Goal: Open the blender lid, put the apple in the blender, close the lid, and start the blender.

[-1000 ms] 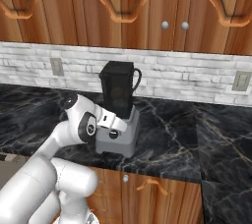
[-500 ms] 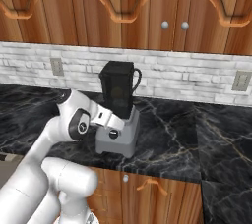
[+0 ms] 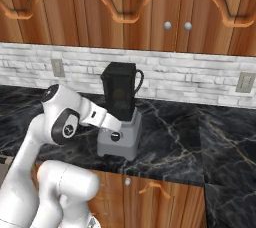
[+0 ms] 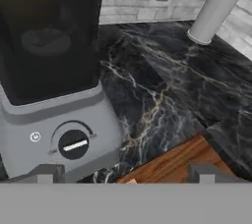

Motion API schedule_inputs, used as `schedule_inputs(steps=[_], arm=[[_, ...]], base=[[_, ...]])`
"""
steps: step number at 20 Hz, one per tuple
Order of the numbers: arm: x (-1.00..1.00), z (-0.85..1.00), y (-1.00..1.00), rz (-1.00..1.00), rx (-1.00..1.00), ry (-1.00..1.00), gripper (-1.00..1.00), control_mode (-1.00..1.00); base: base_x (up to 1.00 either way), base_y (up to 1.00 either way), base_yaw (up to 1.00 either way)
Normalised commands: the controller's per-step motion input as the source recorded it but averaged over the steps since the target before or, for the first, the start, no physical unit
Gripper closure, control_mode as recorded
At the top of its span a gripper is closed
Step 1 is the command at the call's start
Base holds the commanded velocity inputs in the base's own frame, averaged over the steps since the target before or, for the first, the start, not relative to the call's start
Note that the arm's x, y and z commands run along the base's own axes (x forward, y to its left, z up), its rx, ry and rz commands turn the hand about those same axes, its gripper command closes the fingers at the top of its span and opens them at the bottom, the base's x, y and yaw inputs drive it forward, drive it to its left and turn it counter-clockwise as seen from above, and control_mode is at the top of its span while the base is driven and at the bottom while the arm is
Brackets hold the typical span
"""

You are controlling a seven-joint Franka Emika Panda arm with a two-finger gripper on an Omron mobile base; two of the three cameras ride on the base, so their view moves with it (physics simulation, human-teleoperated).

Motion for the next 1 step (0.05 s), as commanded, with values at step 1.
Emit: schedule_inputs(steps=[1], arm=[[-0.68, 0.43, 0.00, -0.02, 0.00, -0.05, -1.00, -1.00]], base=[[0.00, 0.00, 0.00]])
